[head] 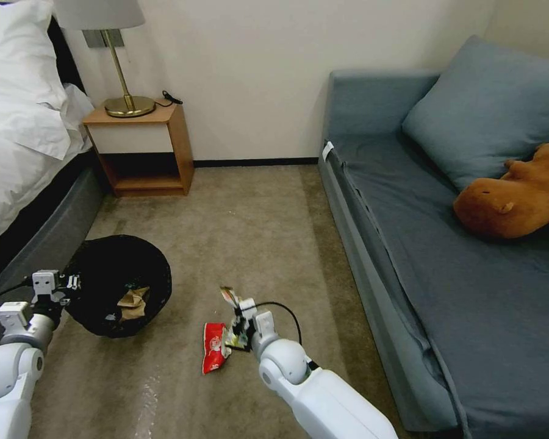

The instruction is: Pick up the trash bin, then pick up the garbage on the floor and place it into the trash bin.

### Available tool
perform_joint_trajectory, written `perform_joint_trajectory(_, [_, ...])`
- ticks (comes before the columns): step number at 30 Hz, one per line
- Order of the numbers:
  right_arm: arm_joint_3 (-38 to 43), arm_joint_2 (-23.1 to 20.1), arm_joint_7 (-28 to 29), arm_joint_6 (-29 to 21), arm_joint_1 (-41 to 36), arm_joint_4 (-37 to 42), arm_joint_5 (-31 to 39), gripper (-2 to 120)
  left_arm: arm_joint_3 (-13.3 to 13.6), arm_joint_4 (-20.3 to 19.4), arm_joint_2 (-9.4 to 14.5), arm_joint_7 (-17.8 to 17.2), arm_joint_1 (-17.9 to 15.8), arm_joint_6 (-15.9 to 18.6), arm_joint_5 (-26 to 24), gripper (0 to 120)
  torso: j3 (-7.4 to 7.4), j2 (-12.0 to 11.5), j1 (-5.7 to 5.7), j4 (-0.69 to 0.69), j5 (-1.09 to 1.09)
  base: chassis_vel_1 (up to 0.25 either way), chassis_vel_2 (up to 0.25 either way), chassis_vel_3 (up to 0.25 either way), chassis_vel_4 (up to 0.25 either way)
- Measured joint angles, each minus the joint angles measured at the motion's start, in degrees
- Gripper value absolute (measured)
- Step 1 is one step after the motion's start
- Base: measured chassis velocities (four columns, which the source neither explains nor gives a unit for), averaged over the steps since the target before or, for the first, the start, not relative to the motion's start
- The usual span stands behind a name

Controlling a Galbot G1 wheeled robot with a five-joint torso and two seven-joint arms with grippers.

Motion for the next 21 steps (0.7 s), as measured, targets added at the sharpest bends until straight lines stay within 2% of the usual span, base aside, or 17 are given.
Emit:
perform_joint_trajectory(6, [-1.9,0.3,-2.2,1.2,1.9,4.2,3.0,0,0.7,-0.4,-1.0,0.1,0.0,0.0,1.1,5,0.00,0.0,0.00,0.00,0.00,0.000,0.000,0.000,0.000])
perform_joint_trajectory(10, [-2.6,1.3,-2.9,2.7,3.2,4.1,4.1,0,1.0,-0.6,-1.5,0.2,0.0,0.1,1.6,5,0.00,0.0,0.00,0.00,0.00,0.000,0.000,0.000,0.000])
perform_joint_trajectory(15, [-2.5,7.4,-6.0,8.4,6.5,-0.3,5.2,0,1.8,-1.5,-3.7,0.3,-0.4,0.9,3.0,5,0.00,0.0,0.00,0.00,0.00,0.000,0.000,0.000,0.000])
perform_joint_trajectory(16, [-2.5,7.4,-6.0,8.4,6.5,-0.3,5.2,0,1.8,-1.5,-3.7,0.3,-0.4,0.9,3.0,5,0.00,0.0,0.00,0.00,0.00,0.000,0.000,0.000,0.000])
perform_joint_trajectory(18, [-3.3,9.1,-7.4,12.1,8.0,-3.6,5.2,0,2.1,-1.6,-4.3,0.5,-0.4,0.9,3.5,5,0.00,0.0,0.00,0.01,0.00,0.000,0.000,0.000,0.000])
perform_joint_trajectory(21, [-4.4,9.3,-8.8,15.0,9.6,-7.1,4.8,0,2.3,-1.7,-4.7,0.5,-0.3,0.9,4.0,5,0.00,0.0,0.00,0.00,0.00,0.000,0.000,0.000,0.000])
